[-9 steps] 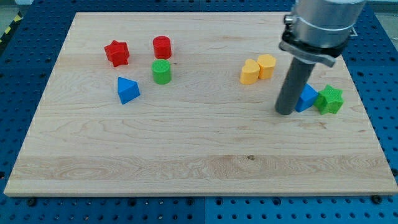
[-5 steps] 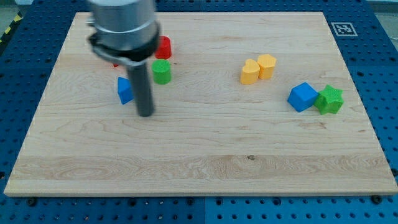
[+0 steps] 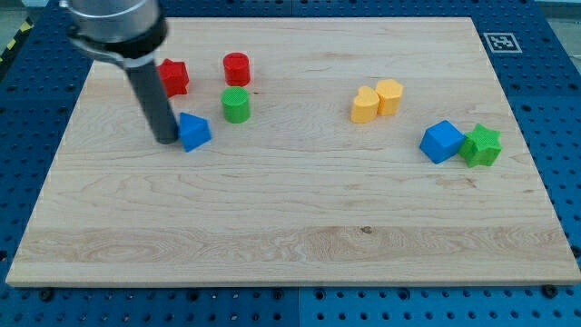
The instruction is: Push the blue triangle closer to the yellow heart
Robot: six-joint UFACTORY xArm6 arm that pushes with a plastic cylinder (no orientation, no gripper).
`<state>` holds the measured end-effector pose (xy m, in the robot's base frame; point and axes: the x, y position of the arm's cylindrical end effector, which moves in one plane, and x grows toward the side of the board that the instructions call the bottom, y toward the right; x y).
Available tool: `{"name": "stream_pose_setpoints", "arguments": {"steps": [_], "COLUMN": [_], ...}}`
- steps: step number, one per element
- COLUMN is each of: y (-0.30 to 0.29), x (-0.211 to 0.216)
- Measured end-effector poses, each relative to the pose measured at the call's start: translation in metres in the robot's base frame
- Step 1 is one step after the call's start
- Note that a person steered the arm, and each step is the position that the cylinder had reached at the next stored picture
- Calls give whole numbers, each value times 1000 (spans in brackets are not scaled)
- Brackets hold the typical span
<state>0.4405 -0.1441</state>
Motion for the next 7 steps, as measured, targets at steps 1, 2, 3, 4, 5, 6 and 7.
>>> {"name": "stream_pose_setpoints", "arguments": {"steps": [1, 2, 3, 4, 5, 6, 7], "y": [39, 73, 108, 145, 183, 181, 150], "x": [0, 0, 1, 1, 4, -5, -39]}}
